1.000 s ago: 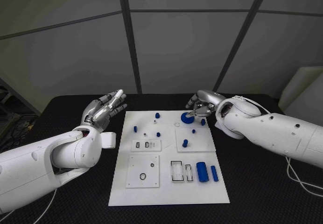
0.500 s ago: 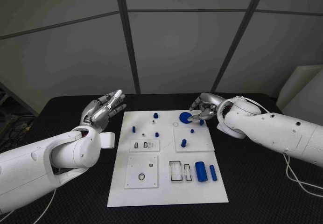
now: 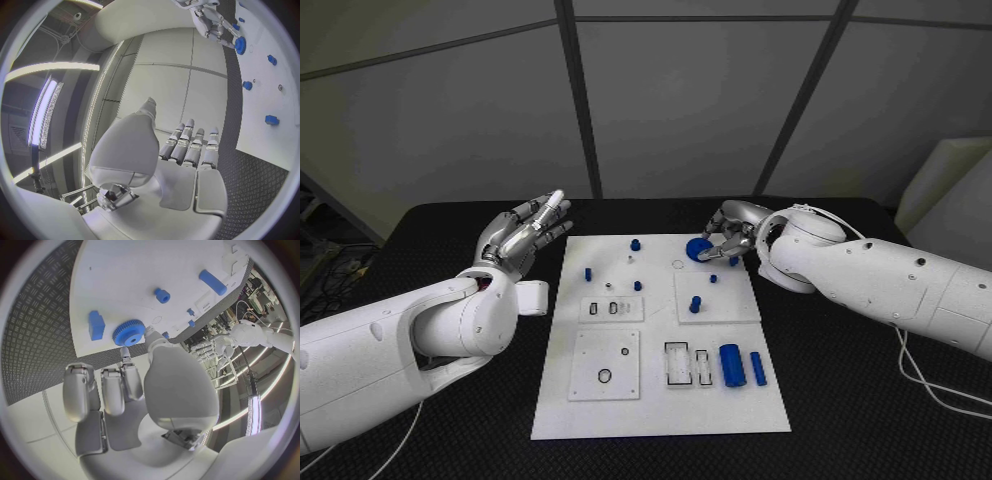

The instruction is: Assemble the parts on the task board

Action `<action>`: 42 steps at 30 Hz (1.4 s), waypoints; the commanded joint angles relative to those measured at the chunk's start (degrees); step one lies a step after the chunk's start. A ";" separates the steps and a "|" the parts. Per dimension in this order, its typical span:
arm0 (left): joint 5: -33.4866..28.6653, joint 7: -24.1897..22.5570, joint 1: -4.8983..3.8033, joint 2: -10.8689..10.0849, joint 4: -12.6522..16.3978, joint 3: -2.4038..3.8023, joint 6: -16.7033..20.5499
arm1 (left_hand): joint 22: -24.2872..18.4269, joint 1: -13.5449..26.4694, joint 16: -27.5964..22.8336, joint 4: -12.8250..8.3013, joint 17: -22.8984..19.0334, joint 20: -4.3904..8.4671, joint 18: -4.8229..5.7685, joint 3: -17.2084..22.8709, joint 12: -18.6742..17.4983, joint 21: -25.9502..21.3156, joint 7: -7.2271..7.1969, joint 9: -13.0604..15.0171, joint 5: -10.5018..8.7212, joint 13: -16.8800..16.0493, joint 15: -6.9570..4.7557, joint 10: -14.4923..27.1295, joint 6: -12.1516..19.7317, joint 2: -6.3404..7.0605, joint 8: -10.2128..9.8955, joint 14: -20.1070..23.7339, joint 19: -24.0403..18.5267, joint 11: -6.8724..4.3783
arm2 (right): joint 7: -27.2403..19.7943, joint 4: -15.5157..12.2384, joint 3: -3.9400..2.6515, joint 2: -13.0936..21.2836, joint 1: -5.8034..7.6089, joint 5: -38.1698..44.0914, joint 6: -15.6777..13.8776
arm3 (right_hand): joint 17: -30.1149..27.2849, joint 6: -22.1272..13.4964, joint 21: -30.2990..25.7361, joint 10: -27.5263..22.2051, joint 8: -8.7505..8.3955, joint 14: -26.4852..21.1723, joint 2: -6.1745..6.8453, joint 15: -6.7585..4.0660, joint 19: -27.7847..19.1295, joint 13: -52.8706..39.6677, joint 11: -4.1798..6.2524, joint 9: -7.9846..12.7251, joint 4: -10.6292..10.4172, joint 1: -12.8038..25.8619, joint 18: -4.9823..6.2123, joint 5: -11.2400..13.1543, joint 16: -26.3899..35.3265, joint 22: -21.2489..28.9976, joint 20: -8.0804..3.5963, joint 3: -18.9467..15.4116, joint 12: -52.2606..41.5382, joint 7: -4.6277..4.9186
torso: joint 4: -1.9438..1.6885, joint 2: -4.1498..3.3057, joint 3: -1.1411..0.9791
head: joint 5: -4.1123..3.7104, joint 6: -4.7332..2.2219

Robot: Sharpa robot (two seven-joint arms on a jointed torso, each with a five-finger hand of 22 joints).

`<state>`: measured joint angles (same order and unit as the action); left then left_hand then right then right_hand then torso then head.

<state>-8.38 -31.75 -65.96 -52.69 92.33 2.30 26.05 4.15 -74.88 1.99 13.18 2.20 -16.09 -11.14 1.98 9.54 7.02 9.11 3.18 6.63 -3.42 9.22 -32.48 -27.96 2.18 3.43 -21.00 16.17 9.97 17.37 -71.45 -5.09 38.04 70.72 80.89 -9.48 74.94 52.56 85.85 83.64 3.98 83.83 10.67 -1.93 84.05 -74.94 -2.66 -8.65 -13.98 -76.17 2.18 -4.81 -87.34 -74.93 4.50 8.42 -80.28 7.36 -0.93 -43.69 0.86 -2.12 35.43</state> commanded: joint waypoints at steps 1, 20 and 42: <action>0.26 -0.23 -0.09 0.08 0.00 0.06 -0.82 | 0.06 -0.16 0.16 -0.48 0.01 0.07 0.68 0.01 0.00 0.29 2.86 -0.01 0.03 0.04 -0.08 0.37 0.08 -0.62 0.12 0.39 0.23 -0.12 | 0.83 0.35 -0.05 -0.29 0.13 1.20 0.83 | 8.82 -0.29 0.42 0.45 -0.16 4.84 0.00 0.40 1.49 -5.10 0.00 -0.12 -0.41 -0.78 -0.46 -0.49 -0.31 -6.62 0.34 0.17 -0.43 0.08 | 0.01 0.01 0.00 | 0.01 0.08; 0.26 -0.03 -0.09 0.19 -0.18 0.06 -0.90 | 0.06 -0.16 0.16 -0.48 0.01 0.07 0.68 0.01 0.00 0.29 2.86 -0.01 0.03 0.04 -0.08 0.37 0.08 -0.62 0.12 0.39 0.23 -0.12 | 0.84 1.89 -0.02 -1.99 0.12 4.43 1.56 | 9.83 1.69 0.97 2.07 0.38 5.03 -1.78 0.25 2.11 -8.08 0.25 -1.11 0.95 -2.86 -0.70 -0.77 -0.71 -7.88 0.25 1.10 -3.16 -0.24 | 0.05 -0.02 -0.03 | 0.09 0.35; 0.26 0.13 -0.09 0.08 -0.20 0.06 -0.97 | 0.07 -0.17 0.14 -0.63 0.00 0.08 0.69 -0.04 -0.03 0.33 2.85 -0.05 0.05 0.05 -0.07 0.48 0.28 -0.71 0.07 0.53 0.26 -0.14 | -1.77 -3.77 -0.01 -1.18 0.04 11.17 -9.50 | 10.93 7.73 2.33 5.12 1.55 5.25 -5.45 -0.71 3.74 -13.00 1.38 -2.66 5.84 -5.57 -1.32 -1.90 -1.12 -10.97 -0.65 4.15 -7.77 -1.49 | -0.03 0.02 0.00 | 0.23 0.25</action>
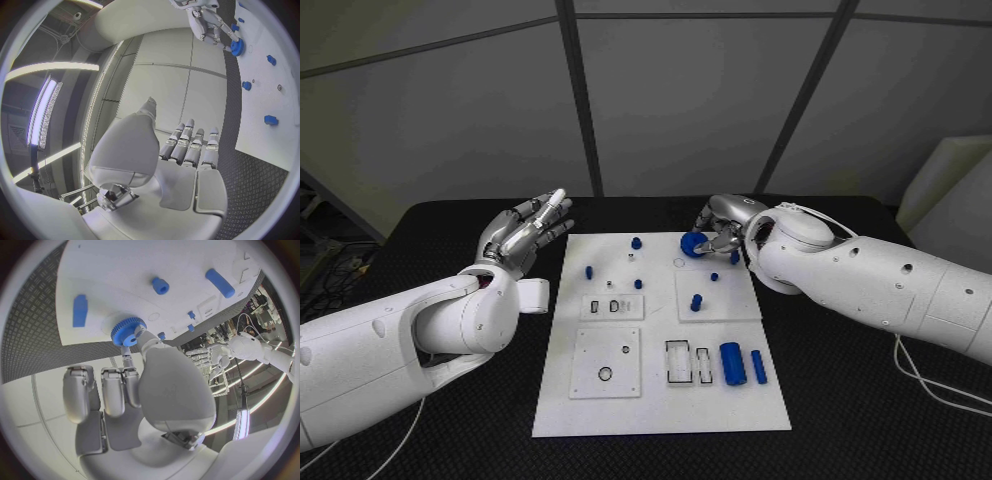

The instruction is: Assemble the parts on the task board

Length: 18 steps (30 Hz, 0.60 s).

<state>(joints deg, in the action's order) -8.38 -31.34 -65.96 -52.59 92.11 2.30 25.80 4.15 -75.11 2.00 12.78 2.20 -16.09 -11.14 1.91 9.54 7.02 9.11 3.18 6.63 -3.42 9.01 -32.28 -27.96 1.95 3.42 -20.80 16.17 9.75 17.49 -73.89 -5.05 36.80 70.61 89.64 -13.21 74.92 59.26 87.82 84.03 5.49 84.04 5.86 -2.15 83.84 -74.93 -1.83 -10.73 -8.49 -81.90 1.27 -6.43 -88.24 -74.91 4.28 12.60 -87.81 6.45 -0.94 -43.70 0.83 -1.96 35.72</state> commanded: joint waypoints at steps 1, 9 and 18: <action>0.26 -0.27 -0.09 -0.02 0.03 0.06 -0.73 | 0.07 0.07 0.14 -0.23 0.00 0.08 0.69 0.03 -0.03 0.33 2.85 -0.04 0.05 0.05 0.13 0.27 0.28 -0.48 0.07 0.33 0.26 0.07 | -1.99 -1.91 -0.05 0.05 0.15 2.88 -6.27 | 11.00 1.02 0.38 4.73 -0.01 5.04 -0.63 -0.50 3.97 -13.01 0.55 -0.57 0.37 0.25 -0.42 -0.29 -0.24 -11.03 -0.44 -0.01 -0.25 -0.58 | -0.03 0.04 0.04 | 0.08 -0.05; 0.26 -0.26 -0.09 -0.01 0.07 0.06 -0.74 | 0.08 0.09 0.14 -0.28 0.00 0.09 0.69 -0.01 -0.05 0.35 2.87 -0.06 0.05 0.06 0.13 0.35 0.36 -0.51 0.04 0.34 0.28 0.09 | -1.68 -3.85 -0.04 -2.41 0.17 6.26 -6.98 | 11.05 0.97 0.45 4.68 -0.37 5.06 -0.54 -0.52 4.06 -12.94 0.54 -0.54 0.41 1.04 -0.45 -0.36 -0.26 -11.20 -0.49 0.03 -0.17 -0.55 | -0.14 -0.08 0.08 | 0.42 -0.19; 0.26 -0.31 -0.10 0.12 0.21 0.06 -0.74 | 0.07 0.10 0.14 -0.29 -0.01 0.09 0.68 -0.02 -0.05 0.35 2.87 -0.06 0.05 0.05 0.13 0.34 0.37 -0.52 0.03 0.37 0.27 0.09 | -1.00 -1.47 1.36 -7.81 0.17 9.24 -6.79 | 11.02 0.80 0.42 4.59 -0.82 5.05 -0.23 -0.48 4.03 -12.81 0.46 -0.49 0.28 2.09 -0.44 -0.59 -0.25 -11.15 -0.48 -0.03 -0.02 -0.47 | -0.14 -0.11 0.13 | 0.74 0.02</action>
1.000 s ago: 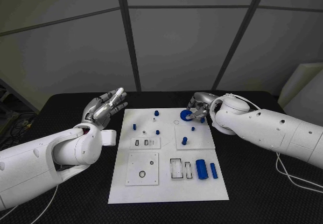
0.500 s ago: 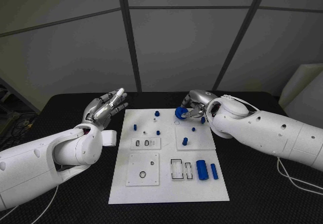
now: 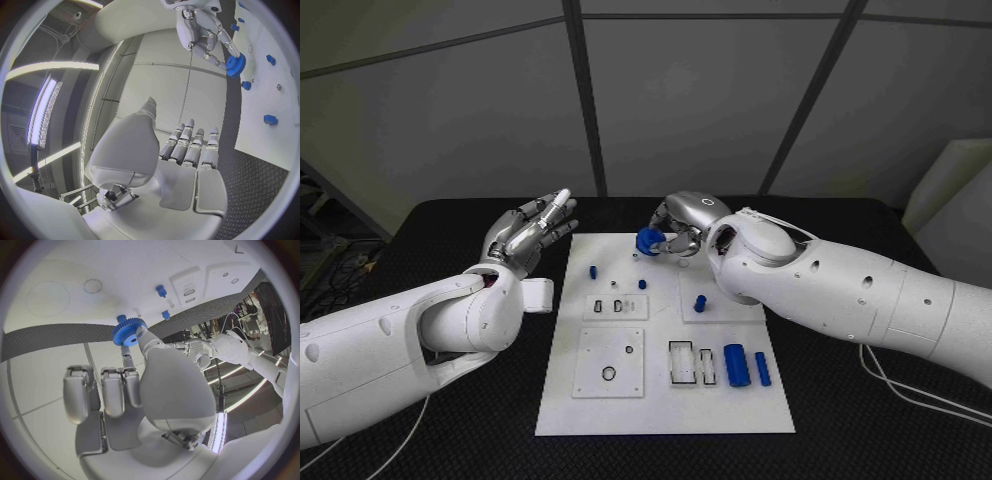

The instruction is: Assemble the parts on the task board

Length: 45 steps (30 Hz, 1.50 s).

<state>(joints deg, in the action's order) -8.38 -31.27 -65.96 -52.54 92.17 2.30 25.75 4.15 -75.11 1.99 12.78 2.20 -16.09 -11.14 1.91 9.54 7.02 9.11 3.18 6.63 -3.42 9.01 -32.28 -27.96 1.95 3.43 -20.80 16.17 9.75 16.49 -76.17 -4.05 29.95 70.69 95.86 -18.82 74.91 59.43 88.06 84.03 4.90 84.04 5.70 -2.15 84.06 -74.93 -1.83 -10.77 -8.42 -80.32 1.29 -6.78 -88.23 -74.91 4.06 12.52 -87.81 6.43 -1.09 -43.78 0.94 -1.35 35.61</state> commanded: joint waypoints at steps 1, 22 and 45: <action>0.26 -0.38 -0.10 0.07 0.14 0.06 -0.68 | 0.07 0.10 0.14 -0.30 -0.01 0.09 0.69 -0.02 -0.05 0.35 2.87 -0.06 0.05 0.05 0.13 0.34 0.37 -0.52 0.03 0.37 0.27 0.09 | 0.02 1.11 0.49 -1.36 0.09 3.09 -1.16 | 11.05 0.63 0.19 4.59 -0.25 5.05 -0.08 -0.48 3.82 -12.81 0.46 -0.45 0.20 0.58 -0.47 -0.27 -0.27 -11.18 -0.26 0.05 -0.02 -0.44 | 0.02 -0.04 0.00 | 0.16 0.14; 0.26 -0.34 -0.12 0.22 0.25 0.07 -0.68 | 0.06 0.14 0.14 -0.36 0.00 0.11 0.69 -0.08 -0.05 0.34 2.90 -0.08 0.04 0.05 0.13 0.34 0.47 -0.54 -0.01 0.36 0.21 0.11 | -0.19 5.37 2.43 -6.12 -0.02 4.19 2.61 | 10.91 0.46 0.10 4.42 -0.69 5.02 0.04 -0.46 3.71 -12.55 0.39 -0.40 0.09 1.48 -0.43 -0.59 -0.22 -10.99 -0.24 0.16 0.25 -0.36 | 0.13 0.00 -0.13 | 0.64 0.62; 0.26 -0.27 -0.19 0.22 0.21 0.08 -0.64 | 0.07 0.15 0.15 -0.40 0.00 0.12 0.69 -0.10 -0.05 0.37 2.91 -0.09 0.04 0.05 0.13 0.36 0.55 -0.56 -0.03 0.35 0.25 0.12 | -1.00 7.85 3.73 -7.65 -0.03 3.60 5.27 | 11.08 -8.99 -0.16 2.84 -1.25 5.03 3.78 1.13 3.46 -10.44 -1.41 3.55 -5.50 7.62 -0.34 3.12 -0.25 -10.62 1.25 -0.41 2.60 1.59 | 0.16 -0.01 -0.15 | 0.84 0.87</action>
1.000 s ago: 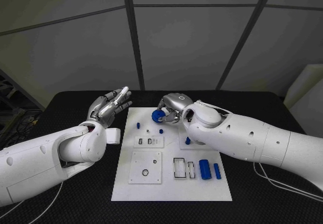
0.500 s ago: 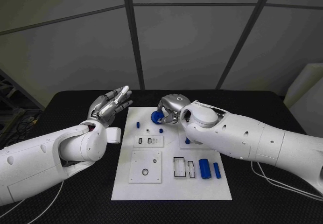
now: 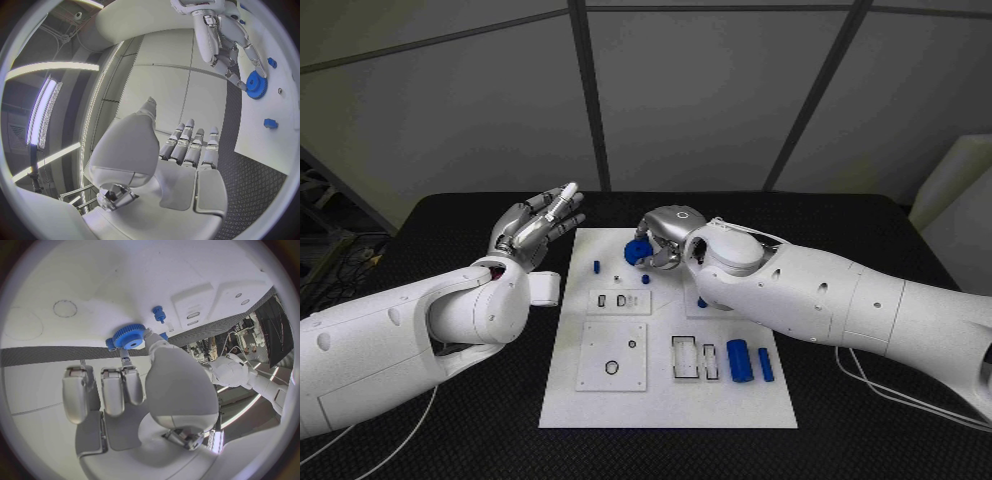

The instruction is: Assemble the parts on the task board

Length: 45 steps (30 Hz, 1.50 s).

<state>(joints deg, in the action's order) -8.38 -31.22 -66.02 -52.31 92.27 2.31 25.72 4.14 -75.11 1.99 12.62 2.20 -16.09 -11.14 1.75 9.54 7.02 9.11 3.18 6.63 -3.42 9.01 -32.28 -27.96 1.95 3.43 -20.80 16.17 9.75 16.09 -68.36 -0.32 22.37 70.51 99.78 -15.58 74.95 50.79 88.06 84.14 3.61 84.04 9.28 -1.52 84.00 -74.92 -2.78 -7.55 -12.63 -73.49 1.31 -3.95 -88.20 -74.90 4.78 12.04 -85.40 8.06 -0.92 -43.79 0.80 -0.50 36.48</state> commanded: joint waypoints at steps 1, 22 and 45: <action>0.27 -0.31 -0.14 -0.01 0.12 0.07 -0.60 | 0.07 0.15 0.15 -0.24 0.00 0.12 0.68 0.06 -0.05 0.37 2.91 -0.09 0.04 0.05 0.13 0.36 0.55 -0.56 -0.03 0.35 0.25 0.12 | -0.64 0.04 0.01 -0.08 0.14 -0.46 2.31 | 11.07 -0.29 -0.15 2.73 0.07 5.04 0.26 0.52 3.52 -10.46 -0.48 0.45 -1.86 1.05 -0.35 0.25 -0.29 -10.64 0.56 0.14 0.19 -0.03 | 0.00 0.01 -0.02 | 0.04 -0.02; 0.27 -0.22 -0.19 -0.11 0.13 0.07 -0.52 | 0.08 0.18 0.16 -0.32 0.01 0.13 0.68 0.02 -0.05 0.42 2.95 -0.11 0.08 0.05 0.16 0.38 0.60 -0.63 -0.06 0.32 0.29 0.15 | 1.06 -0.37 0.02 1.04 0.15 -2.93 1.50 | 11.69 1.29 0.08 3.36 0.08 5.18 -3.35 0.44 3.85 -11.46 -0.37 2.21 -3.97 10.72 -0.47 -3.38 -0.51 -11.26 0.53 2.29 -0.74 -0.19 | 0.08 0.02 -0.06 | 0.12 -0.03; 0.27 -0.18 -0.18 -0.86 0.04 0.05 -0.59 | 0.08 0.15 0.17 -0.42 0.01 0.13 0.68 0.01 -0.02 0.45 2.98 -0.09 0.14 0.04 0.18 0.30 0.42 -0.72 -0.06 0.26 0.32 0.18 | -19.51 -11.59 -0.96 25.16 0.12 -34.47 -5.25 | 8.02 4.80 -2.60 1.69 0.49 4.26 1.16 -0.12 1.16 -9.17 0.26 3.16 3.81 -4.75 0.55 0.68 1.25 -6.57 0.03 3.15 2.05 -0.81 | 1.29 0.39 -0.61 | 0.15 -0.89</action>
<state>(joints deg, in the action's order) -8.38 -31.10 -66.09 -53.22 92.27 2.31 25.72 4.14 -74.88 2.00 12.63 2.20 -16.09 -11.14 1.75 9.54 7.24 9.11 3.14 6.63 -3.42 9.01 -32.28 -27.53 1.72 3.43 -20.80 16.16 9.75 3.32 -80.05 -1.22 47.23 70.53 75.15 -22.78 74.92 55.23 85.67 83.93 3.99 84.04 10.38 -1.53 84.07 -74.92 -2.98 -4.42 -9.27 -77.56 1.31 -3.45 -87.18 -74.93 5.13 15.15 -83.57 7.31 0.09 -43.42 0.37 -0.19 35.62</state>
